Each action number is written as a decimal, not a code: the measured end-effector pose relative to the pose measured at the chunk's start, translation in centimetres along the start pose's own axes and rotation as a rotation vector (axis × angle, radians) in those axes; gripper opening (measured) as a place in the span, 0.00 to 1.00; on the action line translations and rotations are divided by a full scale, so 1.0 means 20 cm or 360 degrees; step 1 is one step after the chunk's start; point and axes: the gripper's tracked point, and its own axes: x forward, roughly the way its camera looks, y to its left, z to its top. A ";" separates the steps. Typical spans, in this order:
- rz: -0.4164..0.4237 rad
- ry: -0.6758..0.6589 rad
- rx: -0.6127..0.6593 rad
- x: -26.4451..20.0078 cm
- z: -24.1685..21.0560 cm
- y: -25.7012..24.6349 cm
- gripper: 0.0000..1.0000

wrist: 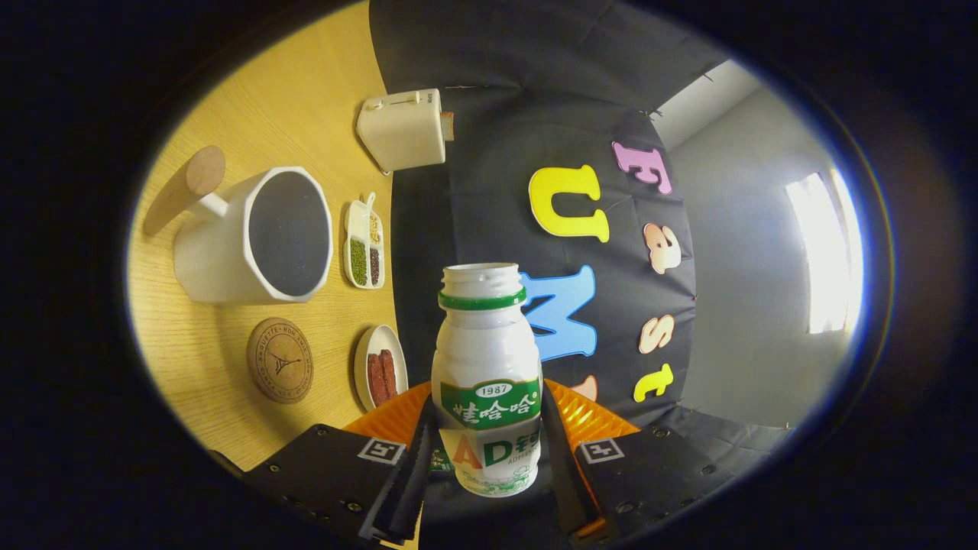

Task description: Take the bottle from table, then pour the juice into the cup, finally place the bottle on the coaster

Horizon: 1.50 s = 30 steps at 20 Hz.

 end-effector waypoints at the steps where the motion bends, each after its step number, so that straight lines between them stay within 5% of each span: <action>1: -0.0004 -0.0003 -0.0013 0.00 0.00 0.00 0.68; 30: -0.0049 -0.0062 -0.0294 0.01 0.06 -0.02 0.68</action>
